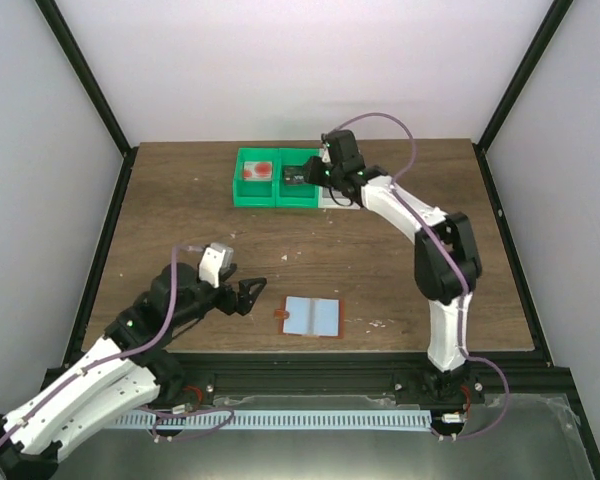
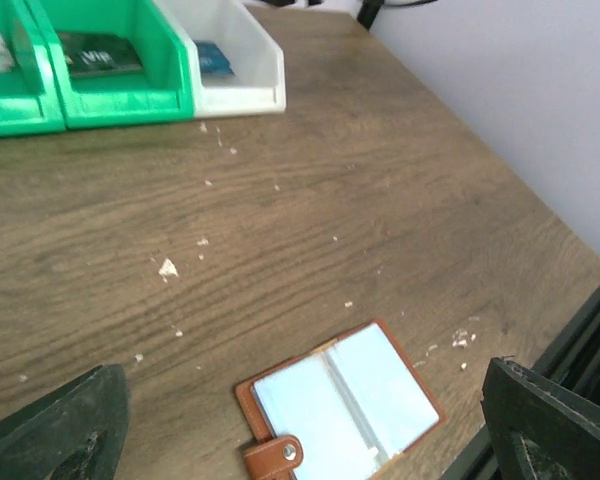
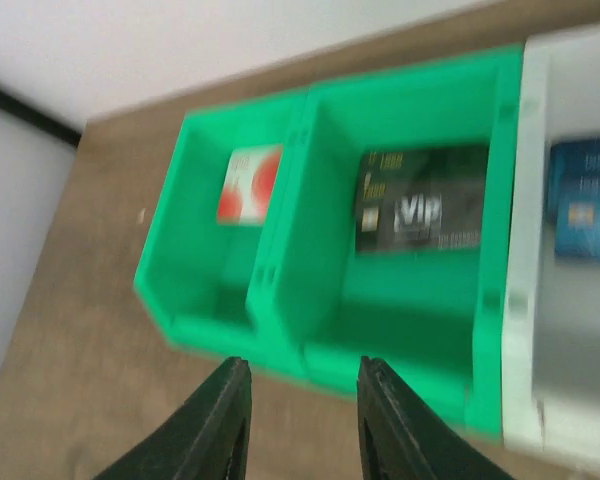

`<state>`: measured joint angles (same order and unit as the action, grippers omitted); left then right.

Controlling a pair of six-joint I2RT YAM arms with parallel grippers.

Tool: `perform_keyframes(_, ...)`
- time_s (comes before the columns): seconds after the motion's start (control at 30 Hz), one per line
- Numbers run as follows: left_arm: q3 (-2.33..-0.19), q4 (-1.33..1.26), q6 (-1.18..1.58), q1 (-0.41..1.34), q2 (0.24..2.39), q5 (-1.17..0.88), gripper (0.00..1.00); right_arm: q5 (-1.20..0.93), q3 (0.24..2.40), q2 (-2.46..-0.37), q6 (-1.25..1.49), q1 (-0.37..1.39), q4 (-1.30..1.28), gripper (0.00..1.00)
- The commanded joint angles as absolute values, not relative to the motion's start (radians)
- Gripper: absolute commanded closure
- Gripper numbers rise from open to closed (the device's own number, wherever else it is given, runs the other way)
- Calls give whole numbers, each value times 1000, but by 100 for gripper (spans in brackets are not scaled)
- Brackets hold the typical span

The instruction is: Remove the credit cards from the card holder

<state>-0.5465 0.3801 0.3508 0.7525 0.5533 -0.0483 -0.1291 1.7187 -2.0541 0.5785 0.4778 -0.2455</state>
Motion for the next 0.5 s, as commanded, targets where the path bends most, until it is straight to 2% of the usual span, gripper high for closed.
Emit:
perform_keyframes(0.0,-598,385,385,755,649,-137,4,-188,1525,-1817,570,520,-311,66)
perform_keyframes(0.23,-532,228,506,755,800,-333,19,-256,1130,-1496,639,580,-299,55)
perform_keyframes(0.37,-464,94,587,755,874,-393,29,-296,936,-1347,669,602,-295,53)
perform_keyframes(0.47,-431,2,629,756,943,-430,31,-317,808,-1240,700,619,-300,54)
